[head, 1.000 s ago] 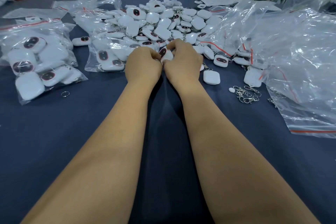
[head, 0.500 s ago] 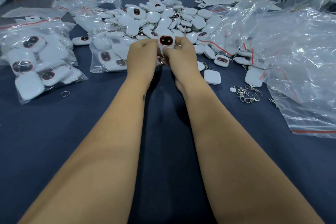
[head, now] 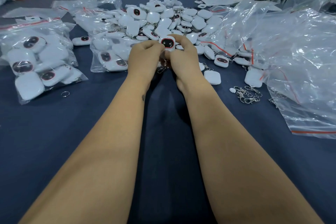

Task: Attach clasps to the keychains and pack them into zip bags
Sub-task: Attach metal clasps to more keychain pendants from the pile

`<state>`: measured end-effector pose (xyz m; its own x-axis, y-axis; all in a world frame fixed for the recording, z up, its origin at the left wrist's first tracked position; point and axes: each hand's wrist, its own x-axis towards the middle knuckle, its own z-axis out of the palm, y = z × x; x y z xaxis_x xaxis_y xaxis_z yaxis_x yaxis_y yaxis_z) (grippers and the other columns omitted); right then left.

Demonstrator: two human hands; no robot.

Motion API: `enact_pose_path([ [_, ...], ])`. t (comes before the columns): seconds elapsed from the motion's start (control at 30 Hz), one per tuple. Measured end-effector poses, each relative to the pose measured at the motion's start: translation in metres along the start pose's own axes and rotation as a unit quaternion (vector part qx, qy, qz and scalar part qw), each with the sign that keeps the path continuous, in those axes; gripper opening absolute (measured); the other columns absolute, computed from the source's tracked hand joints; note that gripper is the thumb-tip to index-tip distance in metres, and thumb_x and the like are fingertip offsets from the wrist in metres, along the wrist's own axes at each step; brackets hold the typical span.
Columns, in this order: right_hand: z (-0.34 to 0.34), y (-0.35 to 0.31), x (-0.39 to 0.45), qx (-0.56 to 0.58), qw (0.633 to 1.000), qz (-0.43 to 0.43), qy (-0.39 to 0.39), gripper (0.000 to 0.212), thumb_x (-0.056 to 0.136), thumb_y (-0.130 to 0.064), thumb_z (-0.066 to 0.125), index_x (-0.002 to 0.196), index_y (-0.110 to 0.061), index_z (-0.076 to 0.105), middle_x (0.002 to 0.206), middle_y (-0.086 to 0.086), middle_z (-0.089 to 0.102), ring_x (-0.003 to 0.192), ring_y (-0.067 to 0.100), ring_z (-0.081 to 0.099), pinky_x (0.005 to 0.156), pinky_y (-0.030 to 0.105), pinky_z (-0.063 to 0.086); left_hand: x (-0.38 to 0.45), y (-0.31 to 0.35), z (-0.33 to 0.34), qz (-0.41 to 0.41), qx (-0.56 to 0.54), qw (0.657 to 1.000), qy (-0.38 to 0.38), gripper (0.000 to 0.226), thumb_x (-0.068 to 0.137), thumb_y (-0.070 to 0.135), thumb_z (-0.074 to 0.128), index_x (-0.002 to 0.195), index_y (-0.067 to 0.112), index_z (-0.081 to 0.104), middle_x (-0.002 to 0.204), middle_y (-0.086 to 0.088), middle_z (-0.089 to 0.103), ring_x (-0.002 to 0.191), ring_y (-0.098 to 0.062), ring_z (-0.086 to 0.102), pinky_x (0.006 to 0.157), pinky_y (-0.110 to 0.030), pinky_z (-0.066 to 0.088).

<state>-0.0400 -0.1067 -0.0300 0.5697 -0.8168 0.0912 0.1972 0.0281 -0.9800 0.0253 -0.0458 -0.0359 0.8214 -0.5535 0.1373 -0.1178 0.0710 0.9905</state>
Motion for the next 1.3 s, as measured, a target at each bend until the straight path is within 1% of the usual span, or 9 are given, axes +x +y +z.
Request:
enact_pose_path([
  [0.07,0.0001,-0.0004,-0.0001,-0.002,1.000,0.001,-0.009,0.037,0.080,0.014,0.051,0.100,-0.014,0.062,0.092,0.014,0.067,0.075,0.022,0.059,0.069,0.034,0.051,0.0015,-0.0007,-0.0005,0.002,-0.009,1.000,-0.012,0.032,0.080,0.017,0.063,0.048,0.025,0.064,0.052,0.009,0.055,0.052,-0.010,0.045,0.060,-0.023,0.040],
  [0.2,-0.0006,-0.0004,0.0009,-0.013,1.000,0.007,-0.023,0.039,0.078,0.015,0.051,0.097,-0.016,0.062,0.085,0.011,0.067,0.073,0.021,0.060,0.066,0.032,0.052,0.0026,-0.0001,0.0006,-0.010,-0.017,1.000,-0.004,0.018,0.077,0.023,0.066,0.059,0.024,0.069,0.060,0.007,0.063,0.060,-0.012,0.054,0.065,-0.028,0.048],
  [0.27,-0.0002,0.0013,0.0017,-0.021,0.999,0.004,-0.027,0.035,0.080,0.013,0.052,0.094,-0.018,0.061,0.081,0.009,0.067,0.071,0.020,0.060,0.068,0.032,0.051,0.0018,-0.0001,0.0005,-0.013,-0.007,1.000,0.002,0.013,0.072,0.028,0.062,0.060,0.024,0.068,0.059,0.008,0.061,0.061,-0.013,0.053,0.065,-0.029,0.047],
  [0.37,0.0008,0.0039,0.0027,-0.039,0.999,-0.003,-0.031,0.030,0.083,0.010,0.052,0.097,-0.016,0.060,0.077,0.008,0.065,0.069,0.019,0.059,0.069,0.033,0.050,0.0026,-0.0022,-0.0003,-0.009,0.020,1.000,0.001,0.017,0.079,0.026,0.061,0.062,0.024,0.065,0.058,0.008,0.057,0.061,-0.014,0.049,0.066,-0.031,0.042],
  [0.5,0.0013,0.0013,0.0040,-0.014,0.999,0.012,-0.033,0.032,0.081,0.010,0.048,0.095,-0.014,0.062,0.086,0.009,0.065,0.078,0.021,0.060,0.073,0.035,0.050,0.0027,-0.0020,0.0002,-0.007,0.028,1.000,0.002,0.019,0.080,0.026,0.058,0.063,0.025,0.064,0.064,0.005,0.060,0.060,-0.013,0.051,0.064,-0.030,0.042],
  [0.67,0.0017,0.0018,0.0036,-0.001,1.000,0.005,-0.029,0.027,0.090,0.005,0.046,0.092,-0.016,0.062,0.093,0.009,0.064,0.084,0.021,0.060,0.081,0.041,0.052,0.0021,-0.0019,-0.0002,-0.004,0.021,1.000,-0.011,0.015,0.082,0.023,0.058,0.073,0.023,0.070,0.069,0.005,0.065,0.067,-0.014,0.055,0.069,-0.031,0.044],
  [0.83,0.0002,0.0007,0.0026,0.002,0.999,0.003,-0.035,0.028,0.089,0.007,0.046,0.089,-0.017,0.059,0.089,0.010,0.063,0.080,0.022,0.059,0.075,0.038,0.050,0.0006,-0.0009,-0.0002,-0.007,0.026,1.000,-0.009,0.014,0.082,0.023,0.058,0.076,0.023,0.070,0.069,0.004,0.063,0.066,-0.015,0.052,0.069,-0.032,0.042],
  [1.0,-0.0003,0.0017,0.0034,-0.001,0.999,-0.002,-0.037,0.030,0.091,0.009,0.044,0.090,-0.017,0.058,0.091,0.012,0.062,0.077,0.022,0.057,0.072,0.034,0.048,-0.0002,0.0007,0.0001,-0.012,0.016,1.000,-0.010,0.026,0.084,0.019,0.059,0.058,0.026,0.062,0.050,0.014,0.052,0.055,-0.010,0.044,0.060,-0.026,0.036],
  [1.3,-0.0010,0.0003,0.0028,0.018,0.999,0.005,-0.030,0.030,0.090,0.008,0.046,0.088,-0.017,0.062,0.096,0.014,0.064,0.081,0.023,0.060,0.071,0.035,0.050,0.0000,0.0015,0.0009,-0.020,-0.018,1.000,-0.009,0.017,0.085,0.018,0.058,0.069,0.024,0.062,0.064,0.005,0.058,0.065,-0.014,0.050,0.065,-0.027,0.040],
])
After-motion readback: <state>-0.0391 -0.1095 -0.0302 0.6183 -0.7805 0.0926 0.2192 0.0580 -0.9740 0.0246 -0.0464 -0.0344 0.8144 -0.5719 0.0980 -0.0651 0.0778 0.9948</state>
